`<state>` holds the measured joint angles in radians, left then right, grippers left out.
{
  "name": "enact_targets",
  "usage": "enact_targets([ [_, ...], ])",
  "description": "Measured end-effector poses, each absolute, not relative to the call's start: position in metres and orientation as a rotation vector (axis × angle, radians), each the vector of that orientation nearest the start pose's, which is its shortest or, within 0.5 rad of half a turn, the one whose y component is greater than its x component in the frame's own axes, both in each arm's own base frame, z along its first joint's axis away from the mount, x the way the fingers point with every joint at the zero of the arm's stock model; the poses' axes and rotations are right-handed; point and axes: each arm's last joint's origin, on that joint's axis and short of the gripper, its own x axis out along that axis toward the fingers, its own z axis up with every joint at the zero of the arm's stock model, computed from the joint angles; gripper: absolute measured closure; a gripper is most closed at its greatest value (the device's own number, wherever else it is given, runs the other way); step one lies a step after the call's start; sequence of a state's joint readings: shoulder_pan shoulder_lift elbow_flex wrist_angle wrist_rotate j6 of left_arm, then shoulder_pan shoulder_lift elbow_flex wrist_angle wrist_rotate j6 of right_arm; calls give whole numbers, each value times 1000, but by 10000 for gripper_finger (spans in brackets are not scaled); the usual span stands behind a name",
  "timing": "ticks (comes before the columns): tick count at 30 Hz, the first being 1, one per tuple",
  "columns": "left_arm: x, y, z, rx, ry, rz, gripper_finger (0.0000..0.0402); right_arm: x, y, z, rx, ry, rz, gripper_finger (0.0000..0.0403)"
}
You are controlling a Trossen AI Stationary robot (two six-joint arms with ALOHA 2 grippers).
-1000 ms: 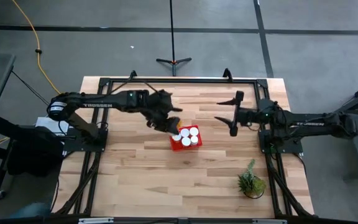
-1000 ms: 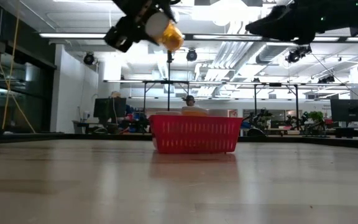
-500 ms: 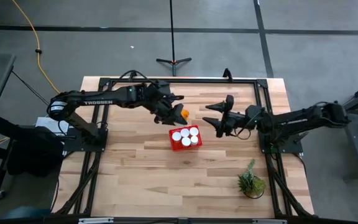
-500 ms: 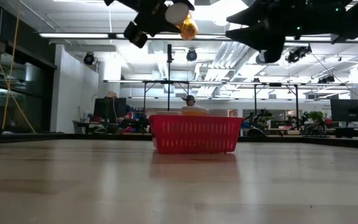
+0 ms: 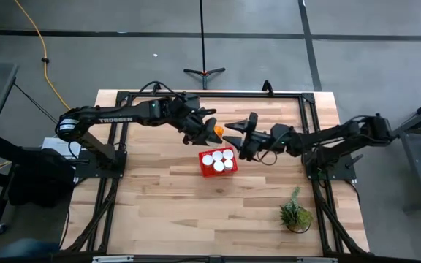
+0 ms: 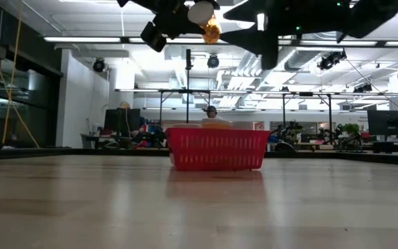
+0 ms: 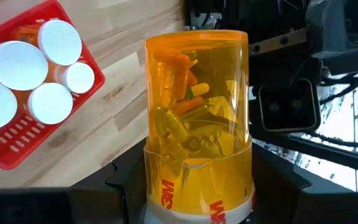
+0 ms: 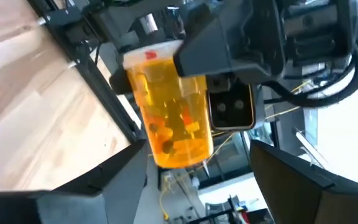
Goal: Pick and place pill bottles into a basket
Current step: Put the orange medicine bottle into the bin
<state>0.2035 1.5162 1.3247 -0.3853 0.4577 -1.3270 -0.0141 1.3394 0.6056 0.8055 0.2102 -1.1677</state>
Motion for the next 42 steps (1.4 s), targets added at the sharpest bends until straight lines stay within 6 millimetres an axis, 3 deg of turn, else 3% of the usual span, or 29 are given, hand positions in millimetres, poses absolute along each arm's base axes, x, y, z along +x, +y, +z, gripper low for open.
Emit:
enact_targets([
  [7,332,55,328,-1489,641,160,134,288,-3,253,-1179,61,-241,130],
  [17,334,56,332,-1499,609,128,157,294,-3,245,-1246,94,-219,130],
  [23,334,55,332,-1505,619,111,133,294,-3,247,-1251,78,-238,130],
  [27,334,55,332,-1509,620,110,156,294,-3,247,-1268,72,-224,130],
  [32,335,55,334,-1509,604,98,157,294,-3,247,-1269,69,-220,130],
  [38,336,56,336,-1520,583,85,130,295,-3,248,-1267,60,-220,130],
  [42,338,56,335,-1519,581,85,155,298,-3,258,-1238,43,-253,131],
])
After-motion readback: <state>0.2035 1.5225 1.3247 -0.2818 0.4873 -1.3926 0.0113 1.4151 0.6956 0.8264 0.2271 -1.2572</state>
